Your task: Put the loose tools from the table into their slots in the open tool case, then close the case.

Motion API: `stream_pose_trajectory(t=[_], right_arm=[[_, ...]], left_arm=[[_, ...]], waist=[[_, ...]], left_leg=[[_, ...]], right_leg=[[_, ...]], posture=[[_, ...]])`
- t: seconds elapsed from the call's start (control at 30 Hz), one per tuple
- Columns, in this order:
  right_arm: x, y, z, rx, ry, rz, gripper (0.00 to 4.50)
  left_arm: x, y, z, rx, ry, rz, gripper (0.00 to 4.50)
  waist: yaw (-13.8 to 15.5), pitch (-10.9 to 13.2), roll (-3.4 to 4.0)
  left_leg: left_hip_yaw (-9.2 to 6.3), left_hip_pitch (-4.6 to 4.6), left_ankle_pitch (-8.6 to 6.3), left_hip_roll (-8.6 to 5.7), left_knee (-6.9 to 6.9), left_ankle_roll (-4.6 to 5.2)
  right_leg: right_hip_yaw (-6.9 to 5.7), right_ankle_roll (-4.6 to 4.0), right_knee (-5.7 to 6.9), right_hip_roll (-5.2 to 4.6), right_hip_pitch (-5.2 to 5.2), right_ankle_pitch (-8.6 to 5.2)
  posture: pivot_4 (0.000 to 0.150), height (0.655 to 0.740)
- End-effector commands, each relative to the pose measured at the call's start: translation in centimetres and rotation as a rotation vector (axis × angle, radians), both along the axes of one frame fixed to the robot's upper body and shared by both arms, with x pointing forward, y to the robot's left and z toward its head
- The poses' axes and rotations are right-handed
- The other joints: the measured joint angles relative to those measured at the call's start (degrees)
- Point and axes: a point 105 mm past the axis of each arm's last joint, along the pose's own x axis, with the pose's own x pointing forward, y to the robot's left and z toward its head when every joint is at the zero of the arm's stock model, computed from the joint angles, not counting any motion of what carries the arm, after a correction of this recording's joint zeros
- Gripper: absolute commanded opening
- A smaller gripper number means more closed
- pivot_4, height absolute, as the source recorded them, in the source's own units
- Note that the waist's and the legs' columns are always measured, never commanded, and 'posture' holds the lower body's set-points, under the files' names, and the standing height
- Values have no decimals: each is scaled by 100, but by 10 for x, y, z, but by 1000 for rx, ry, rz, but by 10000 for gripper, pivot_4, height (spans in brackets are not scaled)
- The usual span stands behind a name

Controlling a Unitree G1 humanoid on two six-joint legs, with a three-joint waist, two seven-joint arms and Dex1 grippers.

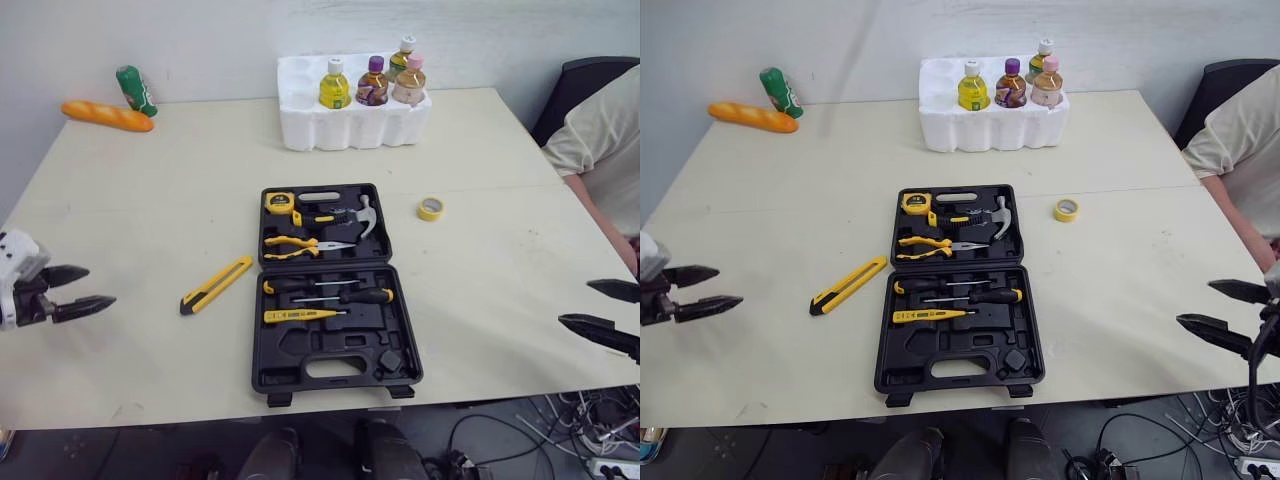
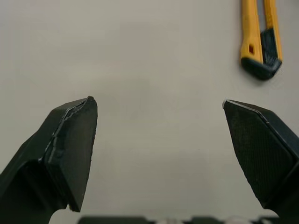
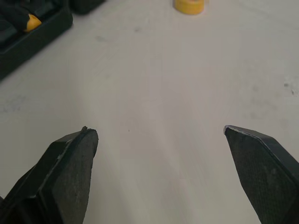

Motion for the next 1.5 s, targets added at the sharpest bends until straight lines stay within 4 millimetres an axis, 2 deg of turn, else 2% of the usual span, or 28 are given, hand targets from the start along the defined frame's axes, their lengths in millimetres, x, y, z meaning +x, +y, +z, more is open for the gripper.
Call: stream_pose_trajectory(t=[0.03,0.13,0.23,0.33,0.5,0.67,0.8,0.83,0.87,0.93,0.97,1.03,1.1,1.17,1.27,1.37,1.5], right_arm=[[9,19,13,15,-67,51,45000],[8,48,27,88,-89,136,45000],[-2,83,34,104,-84,276,45000],[-11,127,53,169,-119,423,45000],[-29,178,66,205,-139,600,45000],[-42,208,69,221,-149,697,45000],[-41,208,65,220,-141,689,45000],[-40,206,64,217,-141,684,45000],[-39,205,65,216,-144,677,45000],[-38,203,65,215,-150,666,45000],[-37,203,65,212,-153,660,45000],[-35,200,64,205,-154,647,45000],[-34,194,60,186,-149,622,45000],[-33,184,57,175,-140,582,45000],[-36,163,54,155,-109,511,45000],[-44,145,47,137,-52,467,45000],[-54,130,38,120,20,436,45000]], left_arm=[[6,-27,7,-74,-38,-66,44817],[1,-58,6,-122,-7,-160,44817],[-4,-88,1,-138,13,-255,44817],[7,-109,0,-110,-21,-264,44817],[16,-117,-21,-72,11,-234,44817],[31,-108,-46,4,42,-140,44817],[34,-107,-69,85,68,-150,44817],[34,-108,-71,77,70,-154,39468],[34,-110,-72,64,72,-164,36657],[33,-115,-74,50,76,-186,28119],[32,-118,-74,44,77,-197,22048],[31,-122,-73,27,77,-213,14310],[30,-121,-66,20,62,-222,13878],[29,-118,-49,12,34,-239,13877],[15,-129,-6,16,-15,-399,13877],[-6,-155,19,34,5,-592,13876],[-31,-198,19,52,115,-787,13876]], waist=[[0,-1,9],[-25,0,9],[-25,0,8],[3,0,10],[12,1,7],[18,1,2],[34,1,-6],[44,1,-6],[50,-1,-6],[49,-2,-5],[49,-2,-4],[56,-5,1],[60,-6,2],[58,-5,1],[52,8,-26],[53,7,-27],[83,3,-18]], left_leg=[[1,-1,0,-1,-1,-1],[7,-16,1,0,5,-1],[7,-43,4,4,13,-7],[8,-46,6,2,22,-11],[2,-44,7,2,27,-13],[3,-50,6,2,28,-11],[3,-52,6,-1,32,-10],[3,-52,7,-4,34,-9],[3,-52,7,-5,34,-8],[3,-49,7,-4,34,-7],[3,-49,7,-4,34,-7],[2,-46,8,-3,34,-8],[3,-46,8,-4,34,-8],[4,-46,7,-4,34,-7],[3,-61,7,-3,36,-6],[-5,-87,7,-2,51,-6],[0,-81,6,-7,52,2]], right_leg=[[1,0,-2,0,-1,0],[8,0,11,0,-19,0],[7,0,28,4,-50,0],[7,-1,31,3,-54,-1],[4,-2,31,4,-50,0],[3,-2,24,3,-52,0],[2,-1,25,2,-52,0],[2,-1,25,-1,-50,0],[2,0,25,-2,-50,1],[3,0,27,-2,-48,1],[3,1,29,-2,-48,1],[2,0,31,-1,-47,1],[3,0,32,-2,-47,1],[3,1,30,-1,-47,1],[1,1,28,0,-57,1],[-4,1,27,-1,-70,4],[-1,6,17,-4,-56,6]], posture=[[1500,7374],[1500,7374],[1500,7374],[1500,7374],[1500,7374],[1500,7374],[1500,7374],[1500,7374],[1500,7374],[1500,7374],[1500,7374],[1500,7374],[1500,7374],[1500,7374],[1500,7374],[1500,7374],[1500,7374]])
